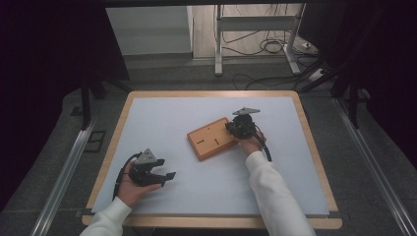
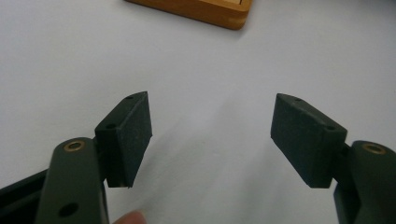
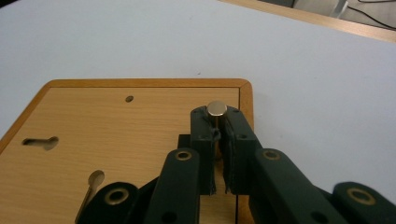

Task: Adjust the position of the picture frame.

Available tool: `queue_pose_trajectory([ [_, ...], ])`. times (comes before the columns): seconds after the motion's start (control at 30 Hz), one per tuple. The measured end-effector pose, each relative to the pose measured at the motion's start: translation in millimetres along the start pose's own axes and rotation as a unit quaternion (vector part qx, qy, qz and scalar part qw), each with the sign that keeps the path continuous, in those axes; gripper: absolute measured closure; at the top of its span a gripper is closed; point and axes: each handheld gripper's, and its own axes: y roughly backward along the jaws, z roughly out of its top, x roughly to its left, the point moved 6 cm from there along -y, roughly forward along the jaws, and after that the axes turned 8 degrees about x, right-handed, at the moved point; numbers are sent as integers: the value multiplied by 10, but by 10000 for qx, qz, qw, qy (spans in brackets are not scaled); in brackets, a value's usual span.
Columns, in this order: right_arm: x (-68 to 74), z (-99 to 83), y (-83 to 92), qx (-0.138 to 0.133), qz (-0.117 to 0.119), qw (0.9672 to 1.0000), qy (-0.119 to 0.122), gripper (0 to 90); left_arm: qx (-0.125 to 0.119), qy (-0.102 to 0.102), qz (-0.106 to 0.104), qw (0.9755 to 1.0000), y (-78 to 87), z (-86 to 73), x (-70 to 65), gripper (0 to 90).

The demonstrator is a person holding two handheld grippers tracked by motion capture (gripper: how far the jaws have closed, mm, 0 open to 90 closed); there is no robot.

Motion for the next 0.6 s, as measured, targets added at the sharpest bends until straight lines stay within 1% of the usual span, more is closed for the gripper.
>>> queue_pose_trajectory([
  [0.03,20,-28,42,-48,54,10000,55,837,2,2,3,10000,0,0,0,288],
  [0.2,50,-79,105,-124,164,9998,59,834,-6,6,4,10000,1,2,-7,288],
  [0.27,81,-133,165,-156,239,9995,112,834,-9,7,3,10000,1,2,-9,288],
  [0.4,132,-210,233,-165,359,9991,124,837,-8,4,-1,10000,-1,3,-11,288],
  [0.43,173,-272,276,-142,431,9989,153,838,19,-26,2,10000,0,1,-12,288],
  [0.5,196,-303,298,-135,467,9987,151,839,22,-24,0,10000,0,1,-14,288],
  [0.53,251,-366,342,-96,529,9984,185,839,5,-11,-5,10000,1,3,-20,288],
  [0.57,251,-366,342,-96,529,9984,185,839,5,-11,-5,10000,1,3,-20,288],
  [0.6,281,-395,365,-84,558,9982,206,840,0,-8,-3,10000,1,3,-22,288],
])
